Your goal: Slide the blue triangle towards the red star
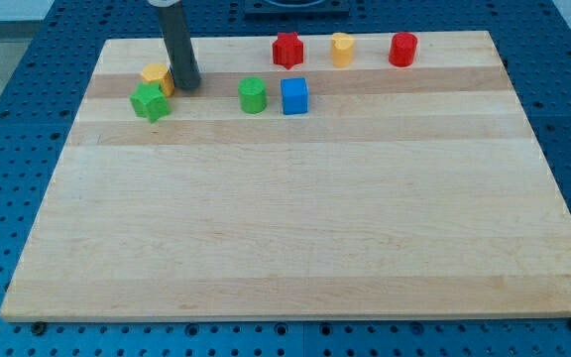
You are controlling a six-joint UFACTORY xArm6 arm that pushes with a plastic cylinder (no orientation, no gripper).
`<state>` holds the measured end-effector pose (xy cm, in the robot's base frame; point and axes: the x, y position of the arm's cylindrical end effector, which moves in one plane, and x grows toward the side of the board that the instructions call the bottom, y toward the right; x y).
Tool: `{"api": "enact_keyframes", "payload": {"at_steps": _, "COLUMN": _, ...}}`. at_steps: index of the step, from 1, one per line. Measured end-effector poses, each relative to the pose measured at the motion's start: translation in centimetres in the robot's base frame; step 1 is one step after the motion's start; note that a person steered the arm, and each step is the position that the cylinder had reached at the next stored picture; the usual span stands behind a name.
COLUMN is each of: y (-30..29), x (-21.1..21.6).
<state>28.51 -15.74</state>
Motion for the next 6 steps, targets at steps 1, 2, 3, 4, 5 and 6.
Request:
{"api": "enact_keyframes", "payload": {"at_steps": 1, "y": -0.3, "x": -2.5}}
{"api": "enact_keyframes", "payload": {"at_steps": 2, "y": -0.3, "x": -3.6}}
{"api": "enact_keyframes", "payload": {"at_steps": 3, "y": 0.2, "x": 2.3}}
{"api": "enact_keyframes", "payload": {"at_steps": 4, "y": -0.5, "x": 11.4}}
{"api": "enact_keyframes", "payload": {"at_steps": 5, "y": -10.4, "x": 14.7}}
{"api": "enact_keyframes", "payload": {"at_steps": 6, "y": -14.8, "x": 7.8}}
